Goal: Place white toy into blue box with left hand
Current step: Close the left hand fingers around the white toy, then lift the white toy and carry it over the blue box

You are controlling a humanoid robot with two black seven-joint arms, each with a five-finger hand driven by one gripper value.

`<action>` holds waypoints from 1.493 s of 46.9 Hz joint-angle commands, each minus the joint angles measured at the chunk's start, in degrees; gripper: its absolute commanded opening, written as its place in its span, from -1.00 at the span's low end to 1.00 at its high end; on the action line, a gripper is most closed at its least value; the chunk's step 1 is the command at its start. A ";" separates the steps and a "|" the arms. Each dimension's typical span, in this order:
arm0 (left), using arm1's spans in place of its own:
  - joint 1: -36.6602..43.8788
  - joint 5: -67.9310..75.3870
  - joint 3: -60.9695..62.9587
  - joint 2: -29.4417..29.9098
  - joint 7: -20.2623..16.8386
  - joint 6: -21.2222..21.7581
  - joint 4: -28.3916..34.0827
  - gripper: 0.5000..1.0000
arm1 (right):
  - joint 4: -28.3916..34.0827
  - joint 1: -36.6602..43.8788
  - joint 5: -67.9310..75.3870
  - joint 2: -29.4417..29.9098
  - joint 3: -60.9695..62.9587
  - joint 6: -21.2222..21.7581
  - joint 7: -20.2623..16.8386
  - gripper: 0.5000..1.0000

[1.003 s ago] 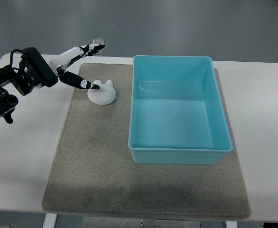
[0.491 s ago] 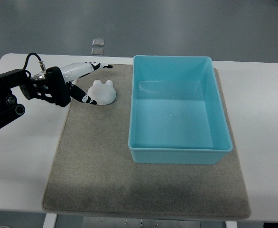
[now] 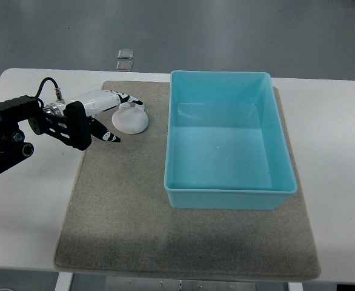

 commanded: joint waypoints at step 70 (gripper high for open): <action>-9.04 -10.99 -0.67 1.56 -0.37 11.60 -0.84 -1.00 | 0.00 0.00 0.04 0.00 0.00 0.06 0.00 0.74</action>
